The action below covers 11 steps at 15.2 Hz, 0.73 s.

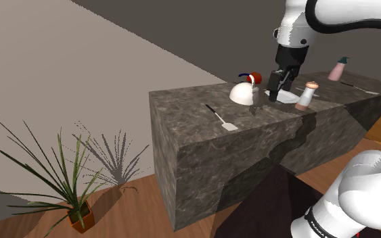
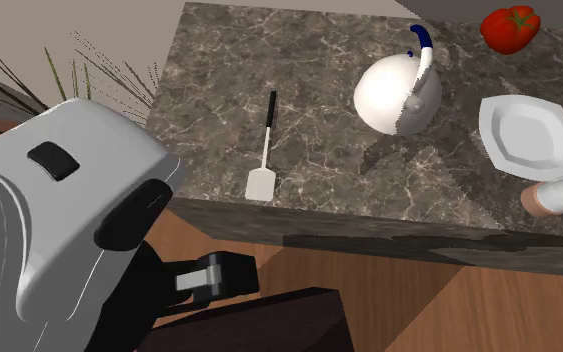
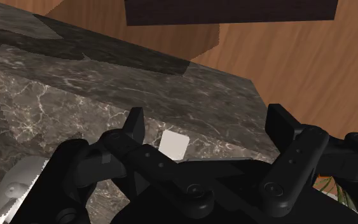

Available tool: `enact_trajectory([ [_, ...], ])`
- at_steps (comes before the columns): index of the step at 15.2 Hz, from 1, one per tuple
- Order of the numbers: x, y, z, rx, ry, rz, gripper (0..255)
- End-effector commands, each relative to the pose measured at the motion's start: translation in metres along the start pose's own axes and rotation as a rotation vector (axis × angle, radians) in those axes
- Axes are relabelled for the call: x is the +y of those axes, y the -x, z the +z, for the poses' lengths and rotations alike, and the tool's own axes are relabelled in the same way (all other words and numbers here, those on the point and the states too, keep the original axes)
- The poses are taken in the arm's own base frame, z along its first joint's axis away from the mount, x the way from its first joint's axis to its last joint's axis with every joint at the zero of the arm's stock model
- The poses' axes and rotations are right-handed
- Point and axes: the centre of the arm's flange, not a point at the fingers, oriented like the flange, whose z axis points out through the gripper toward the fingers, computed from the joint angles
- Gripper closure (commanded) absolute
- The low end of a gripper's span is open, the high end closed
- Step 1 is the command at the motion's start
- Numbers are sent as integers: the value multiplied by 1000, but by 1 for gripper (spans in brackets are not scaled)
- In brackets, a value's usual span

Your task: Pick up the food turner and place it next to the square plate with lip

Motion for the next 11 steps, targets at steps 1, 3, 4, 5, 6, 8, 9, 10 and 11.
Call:
enact_trajectory([
  [1, 0, 0, 0, 0, 0, 0, 0],
  [3, 5, -20, 16, 6, -10, 20, 0],
  [4, 7, -30, 24, 8, -14, 30, 0],
  [5, 9, -40, 32, 11, -19, 41, 0],
  [6, 12, -49, 40, 14, -24, 51, 0],
  [8, 17, -69, 56, 20, -33, 71, 0],
  [9, 20, -79, 64, 22, -38, 81, 0],
  [10, 23, -89, 72, 25, -43, 91, 0],
  [11, 25, -99, 80, 28, -48, 101, 0],
])
